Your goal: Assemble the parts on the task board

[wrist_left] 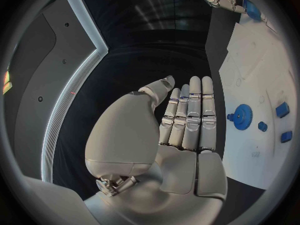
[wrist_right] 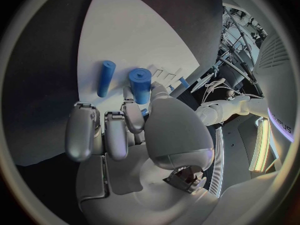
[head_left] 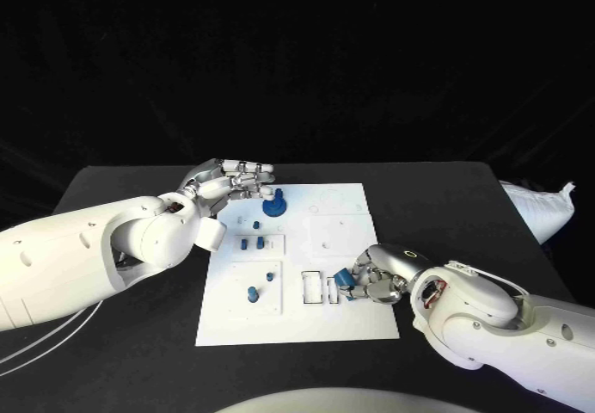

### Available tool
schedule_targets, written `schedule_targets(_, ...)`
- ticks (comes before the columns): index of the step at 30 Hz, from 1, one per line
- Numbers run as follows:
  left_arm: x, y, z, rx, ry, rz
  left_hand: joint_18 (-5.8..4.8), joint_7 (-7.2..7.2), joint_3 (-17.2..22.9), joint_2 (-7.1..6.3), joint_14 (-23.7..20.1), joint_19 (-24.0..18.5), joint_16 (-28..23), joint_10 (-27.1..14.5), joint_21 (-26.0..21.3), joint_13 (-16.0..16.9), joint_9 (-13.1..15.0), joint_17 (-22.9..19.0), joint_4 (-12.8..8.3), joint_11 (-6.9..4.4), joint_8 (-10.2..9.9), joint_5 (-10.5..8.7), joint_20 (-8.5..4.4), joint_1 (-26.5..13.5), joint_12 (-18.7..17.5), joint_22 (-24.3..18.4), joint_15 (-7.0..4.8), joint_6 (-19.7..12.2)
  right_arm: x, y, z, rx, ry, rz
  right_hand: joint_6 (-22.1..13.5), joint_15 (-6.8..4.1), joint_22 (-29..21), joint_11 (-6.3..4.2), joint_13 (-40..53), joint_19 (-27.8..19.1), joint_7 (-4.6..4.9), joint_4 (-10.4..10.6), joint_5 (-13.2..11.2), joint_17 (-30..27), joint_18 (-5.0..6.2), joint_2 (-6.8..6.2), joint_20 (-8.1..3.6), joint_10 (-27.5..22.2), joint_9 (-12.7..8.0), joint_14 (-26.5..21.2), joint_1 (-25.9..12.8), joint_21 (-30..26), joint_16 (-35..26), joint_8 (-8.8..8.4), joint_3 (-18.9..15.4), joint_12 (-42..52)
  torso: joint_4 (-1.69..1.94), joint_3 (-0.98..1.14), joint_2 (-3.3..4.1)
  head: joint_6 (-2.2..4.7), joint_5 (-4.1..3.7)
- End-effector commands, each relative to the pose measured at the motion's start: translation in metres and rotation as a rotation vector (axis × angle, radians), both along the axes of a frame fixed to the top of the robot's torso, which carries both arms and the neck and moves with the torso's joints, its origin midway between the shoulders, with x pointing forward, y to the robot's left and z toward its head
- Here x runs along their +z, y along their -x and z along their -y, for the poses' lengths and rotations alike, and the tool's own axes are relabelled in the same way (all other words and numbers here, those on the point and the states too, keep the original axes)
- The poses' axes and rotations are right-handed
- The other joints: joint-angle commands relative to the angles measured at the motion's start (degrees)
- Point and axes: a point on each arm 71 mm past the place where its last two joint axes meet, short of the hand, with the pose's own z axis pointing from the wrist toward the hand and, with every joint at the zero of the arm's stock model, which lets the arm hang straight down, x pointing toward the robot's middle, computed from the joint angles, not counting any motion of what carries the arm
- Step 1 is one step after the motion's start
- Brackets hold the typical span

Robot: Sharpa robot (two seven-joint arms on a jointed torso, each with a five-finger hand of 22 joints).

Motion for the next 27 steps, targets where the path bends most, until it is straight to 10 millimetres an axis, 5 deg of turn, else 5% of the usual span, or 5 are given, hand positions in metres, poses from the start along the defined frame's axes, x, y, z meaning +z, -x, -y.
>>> schedule_targets(1,0.001,0.001,0.002,-0.022,0.008,0.006,0.97,0.07,-0.3,0.59,0.4,0.3,-0.4,-0.4,-0.3,-0.1,0.0,-0.1,0.0,0.04,0.3,0.31,-0.1,-0.2,0.3,-0.1,-0.11,-0.3,0.011,0.002,-0.001,-0.079,-0.132,0.011,0.1,-0.12,0.1,-0.23,0.2,0.3,-0.18,-0.3,1.3,4.7,-0.87,0.45,-0.27,0.7,0.7,4.1,1.0,0.3,0.4,0.4,-0.2,0.3,0.05,-0.01,-0.02,0.16,-0.06)
schedule_targets(16,0.001,0.002,0.003,-0.026,0.009,0.007,0.97,0.07,-0.3,0.59,0.4,0.3,-0.4,-0.4,-0.3,-0.1,0.0,-0.1,0.0,0.04,0.3,0.31,-0.1,-0.2,0.3,-0.1,-0.11,-0.3,0.015,0.005,-0.025,-0.064,-0.213,-0.101,-0.2,-0.11,0.1,-0.19,0.2,0.2,-0.12,0.2,2.8,4.7,-0.87,0.42,-0.3,0.6,1.3,4.1,0.8,0.3,0.4,0.5,-0.7,-0.1,0.09,-0.01,0.1,-0.13,0.55)
schedule_targets(27,0.001,0.002,0.005,-0.031,0.01,0.006,0.97,0.07,-0.3,0.59,0.4,0.3,-0.4,-0.4,-0.3,-0.1,0.0,-0.1,0.0,0.04,0.3,0.31,-0.1,-0.2,0.3,-0.1,-0.11,-0.3,0.008,0.006,-0.045,-0.002,-0.185,-0.161,0.5,-0.23,-0.1,-0.41,0.3,0.1,-0.48,1.1,3.4,4.4,-0.8,0.74,-0.34,0.5,2.6,4.0,-3.3,0.1,0.1,1.25,-3.0,-0.7,0.31,-0.12,0.1,-0.38,0.74)
